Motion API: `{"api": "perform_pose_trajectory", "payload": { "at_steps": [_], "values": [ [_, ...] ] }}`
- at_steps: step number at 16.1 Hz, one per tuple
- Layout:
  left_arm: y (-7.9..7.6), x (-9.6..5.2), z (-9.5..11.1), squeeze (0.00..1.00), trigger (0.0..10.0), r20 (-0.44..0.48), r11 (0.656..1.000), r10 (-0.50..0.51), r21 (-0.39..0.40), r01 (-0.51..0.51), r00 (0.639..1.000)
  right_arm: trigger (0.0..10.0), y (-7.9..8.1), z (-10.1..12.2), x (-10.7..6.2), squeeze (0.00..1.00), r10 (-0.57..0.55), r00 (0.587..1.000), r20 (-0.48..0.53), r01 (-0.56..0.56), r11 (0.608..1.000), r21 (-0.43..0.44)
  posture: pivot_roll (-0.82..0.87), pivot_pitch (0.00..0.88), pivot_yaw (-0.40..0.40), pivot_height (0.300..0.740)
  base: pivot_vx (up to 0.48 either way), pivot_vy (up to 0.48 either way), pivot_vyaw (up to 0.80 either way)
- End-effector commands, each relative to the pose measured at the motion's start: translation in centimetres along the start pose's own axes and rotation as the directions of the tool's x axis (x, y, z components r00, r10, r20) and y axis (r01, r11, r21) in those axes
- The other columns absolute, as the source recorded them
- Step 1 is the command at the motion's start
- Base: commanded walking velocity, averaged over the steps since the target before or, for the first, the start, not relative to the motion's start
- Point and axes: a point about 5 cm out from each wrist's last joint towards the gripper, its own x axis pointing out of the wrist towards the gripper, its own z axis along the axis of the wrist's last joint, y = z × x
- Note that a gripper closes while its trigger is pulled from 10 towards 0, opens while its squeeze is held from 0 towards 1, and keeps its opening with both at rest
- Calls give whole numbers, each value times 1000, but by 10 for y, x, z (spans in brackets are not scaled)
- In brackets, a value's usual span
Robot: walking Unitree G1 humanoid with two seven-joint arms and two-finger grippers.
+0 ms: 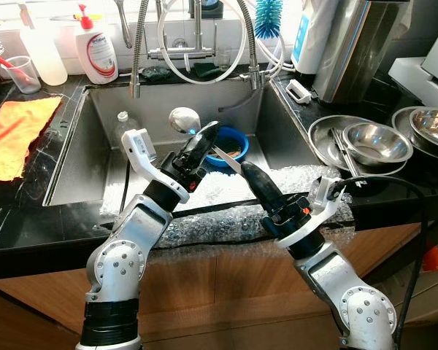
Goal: Kitchen organization
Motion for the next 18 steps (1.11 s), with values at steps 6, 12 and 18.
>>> {"api": "perform_pose_trajectory", "payload": {
  "at_steps": [6, 12, 18],
  "values": [
    [-2, 0, 8, 0, 0, 68, 998, -5, -62, 9, 998, 10000, 8, -1, 1, 0, 46, 999, -5, -46, 999, -28, -21, 27, -19, 740, 0, 0, 0],
    [1, -1, 12, 0, 0, 94, 996, 17, -85, -9, 995, 10000, 6, -3, 0, 94, 32, 999, -7, -33, 998, -60, -21, 13, -21, 740, 0, 0, 0],
    [12, 0, 32, 0, 0, 213, 991, 119, -78, -105, 970, 10000, 5, -4, 0, 1000, 27, 1000, 0, -27, 998, -56, -21, 23, -20, 740, 0, 0, 0]
  ]
}}
